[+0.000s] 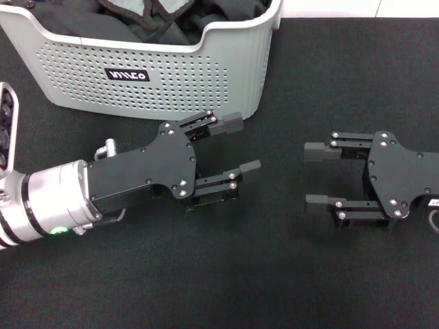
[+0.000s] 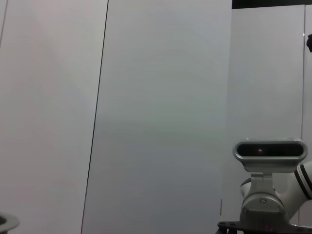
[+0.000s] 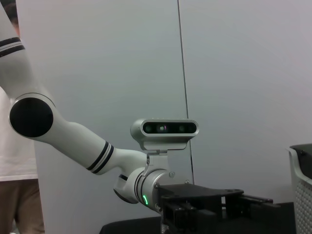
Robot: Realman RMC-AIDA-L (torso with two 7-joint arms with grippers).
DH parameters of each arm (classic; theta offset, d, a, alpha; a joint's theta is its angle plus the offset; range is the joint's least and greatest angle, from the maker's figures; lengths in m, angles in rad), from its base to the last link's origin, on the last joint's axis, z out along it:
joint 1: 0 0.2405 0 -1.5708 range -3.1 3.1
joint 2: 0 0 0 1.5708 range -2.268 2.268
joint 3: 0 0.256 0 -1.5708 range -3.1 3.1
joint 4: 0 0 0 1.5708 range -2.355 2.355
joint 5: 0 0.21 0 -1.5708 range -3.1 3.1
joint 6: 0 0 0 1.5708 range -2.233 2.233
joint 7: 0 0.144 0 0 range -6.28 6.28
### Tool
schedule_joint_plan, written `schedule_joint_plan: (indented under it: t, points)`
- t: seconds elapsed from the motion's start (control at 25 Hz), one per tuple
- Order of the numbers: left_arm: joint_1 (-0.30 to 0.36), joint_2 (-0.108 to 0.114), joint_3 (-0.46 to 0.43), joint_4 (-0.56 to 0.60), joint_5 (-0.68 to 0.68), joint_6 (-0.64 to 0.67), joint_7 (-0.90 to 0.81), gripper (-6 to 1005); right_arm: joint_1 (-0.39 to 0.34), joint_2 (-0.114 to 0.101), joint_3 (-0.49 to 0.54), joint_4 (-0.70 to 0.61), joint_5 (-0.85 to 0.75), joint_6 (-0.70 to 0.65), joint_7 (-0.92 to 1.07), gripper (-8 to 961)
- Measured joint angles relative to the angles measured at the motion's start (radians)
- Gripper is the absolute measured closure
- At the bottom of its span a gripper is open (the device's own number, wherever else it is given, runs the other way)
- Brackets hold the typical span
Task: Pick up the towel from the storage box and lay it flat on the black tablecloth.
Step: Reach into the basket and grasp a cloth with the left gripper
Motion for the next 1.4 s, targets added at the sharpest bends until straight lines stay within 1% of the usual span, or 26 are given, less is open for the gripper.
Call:
schedule_joint_plan:
  t: [0.16, 0.28, 0.36, 0.56, 0.72, 0.96, 1.16, 1.4]
  points:
    - [0.009, -0.002, 0.0, -0.004, -0.005, 0.0, 0.001, 245, -0.002, 0.001, -0.002, 0.014, 0.0, -0.001, -0.004, 284]
    - [0.022, -0.005, -0.001, -0.005, -0.037, 0.0, 0.009, 248, -0.002, 0.001, -0.001, 0.024, 0.0, -0.001, -0.005, 284]
    - [0.033, -0.007, -0.001, -0.008, -0.086, 0.001, 0.022, 250, -0.002, 0.001, -0.002, 0.029, 0.0, -0.001, -0.005, 284]
    - [0.047, -0.011, 0.003, -0.015, -0.27, 0.002, 0.071, 255, -0.003, 0.001, -0.004, 0.047, 0.0, -0.002, -0.005, 283]
    - [0.011, -0.012, 0.0, -0.015, -0.319, -0.037, 0.141, 258, -0.004, 0.001, -0.005, 0.065, -0.001, -0.002, -0.005, 283]
    - [-0.065, -0.016, 0.005, -0.023, -0.366, -0.208, 0.303, 264, -0.004, 0.004, -0.019, 0.08, 0.0, 0.0, -0.005, 283]
    - [-0.121, -0.016, 0.001, -0.1, -0.435, -0.273, 0.488, 269, -0.004, 0.007, -0.029, 0.084, 0.001, 0.001, -0.006, 284]
    - [-0.126, -0.012, -0.004, -0.106, -0.477, -0.328, 0.56, 275, -0.004, 0.008, -0.037, 0.085, 0.001, 0.002, -0.013, 283]
